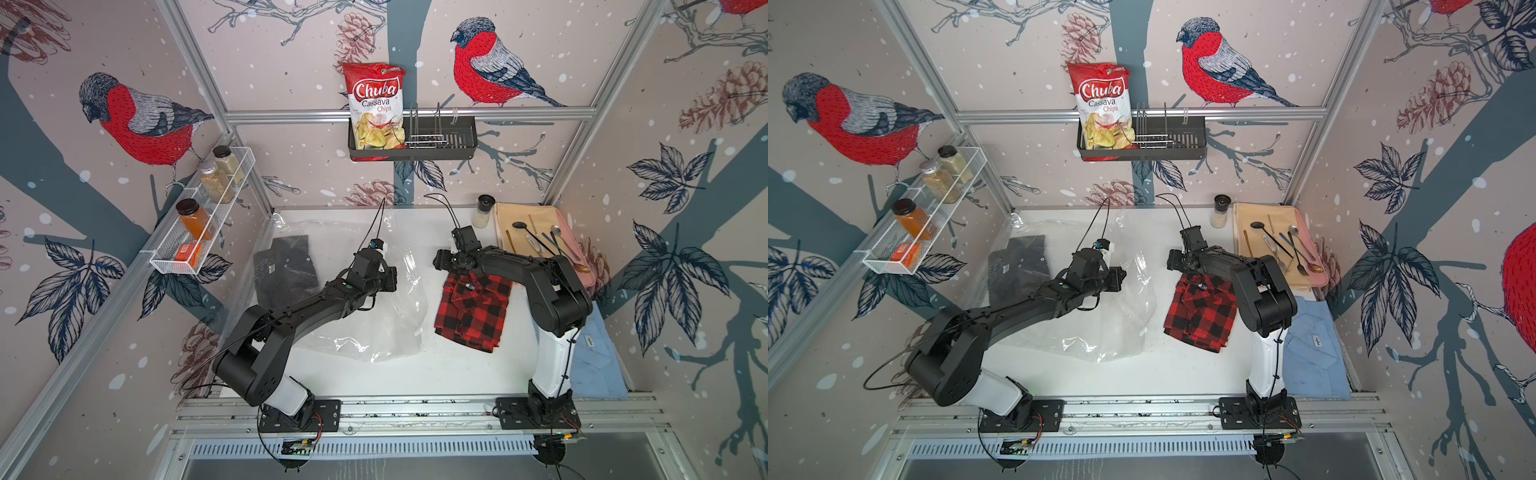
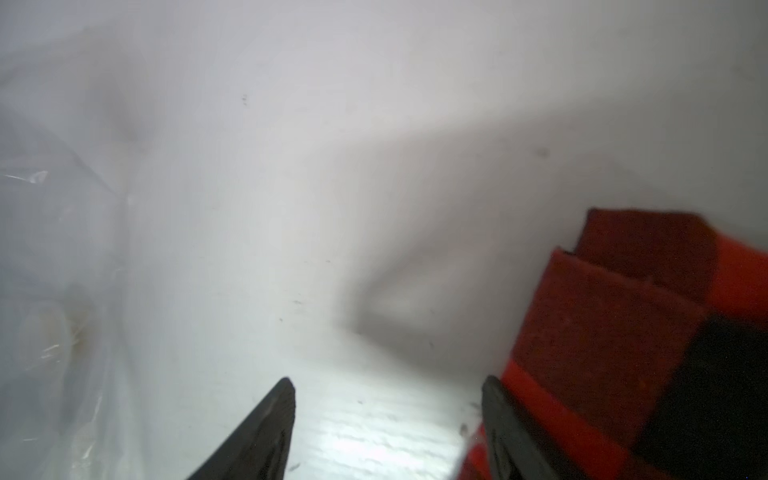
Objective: Place the folded shirt into the vacuum bag
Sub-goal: Adjust the vacuum bag at the center of the board.
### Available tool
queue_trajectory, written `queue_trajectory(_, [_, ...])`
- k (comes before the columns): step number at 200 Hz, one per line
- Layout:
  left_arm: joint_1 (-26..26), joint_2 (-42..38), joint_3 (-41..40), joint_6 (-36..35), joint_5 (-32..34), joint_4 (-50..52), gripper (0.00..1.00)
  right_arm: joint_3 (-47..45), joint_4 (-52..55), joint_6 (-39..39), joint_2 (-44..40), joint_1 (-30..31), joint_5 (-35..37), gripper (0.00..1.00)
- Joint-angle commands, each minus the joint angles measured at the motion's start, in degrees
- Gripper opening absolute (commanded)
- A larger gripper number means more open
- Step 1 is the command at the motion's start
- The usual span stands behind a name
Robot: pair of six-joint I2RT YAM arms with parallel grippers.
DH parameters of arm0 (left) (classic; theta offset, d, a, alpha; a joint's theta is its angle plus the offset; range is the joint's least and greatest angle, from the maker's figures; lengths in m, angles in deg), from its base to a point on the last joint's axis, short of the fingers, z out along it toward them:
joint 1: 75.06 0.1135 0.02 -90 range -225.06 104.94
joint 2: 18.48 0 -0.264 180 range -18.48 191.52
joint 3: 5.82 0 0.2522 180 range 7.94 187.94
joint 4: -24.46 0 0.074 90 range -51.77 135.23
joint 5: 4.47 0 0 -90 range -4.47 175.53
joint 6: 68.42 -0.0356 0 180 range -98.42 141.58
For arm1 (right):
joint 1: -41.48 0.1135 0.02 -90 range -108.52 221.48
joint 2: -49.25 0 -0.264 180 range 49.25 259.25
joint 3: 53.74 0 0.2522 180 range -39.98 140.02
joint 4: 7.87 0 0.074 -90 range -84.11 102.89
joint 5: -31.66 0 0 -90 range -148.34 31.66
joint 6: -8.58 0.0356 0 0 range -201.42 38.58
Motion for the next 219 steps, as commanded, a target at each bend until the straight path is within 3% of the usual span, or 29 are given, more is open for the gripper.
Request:
queue_trajectory(1, [-1.4,2.2,1.8,-0.2,-2.1,-1.9,0.0,-1.6,2.1,-1.1,-5.6,-0.1,1.1,0.73])
queue_trajectory(42, [-5.5,8.6,6.2,-0.4,-4.0,-4.1,0.0,-2.6,4.0,-0.9,-12.1,-2.8,5.8,0.74])
queue_trajectory(68, [-7.2,12.4,9.3,-1.1,-4.8,-3.9,0.0,-3.6,2.7,-1.2,-12.8,-4.5,1.8,0.72])
queue_trajectory(106, [-7.5,10.5,8.2,-1.5,-3.2,-3.7,0.0,-6.3,-9.2,-1.4,-10.3,-3.4,-18.8,0.67])
queue_trajectory(160, [-7.4,0.7,3.7,-3.0,2.6,-1.5,0.0,-6.9,-20.3,2.2,-3.9,-1.3,-30.6,0.66])
queue_trajectory(219, [-7.4,-2.1,3.8,-4.0,5.5,2.1,0.0,-16.3,-26.1,4.9,-13.5,-3.4,-22.8,0.7])
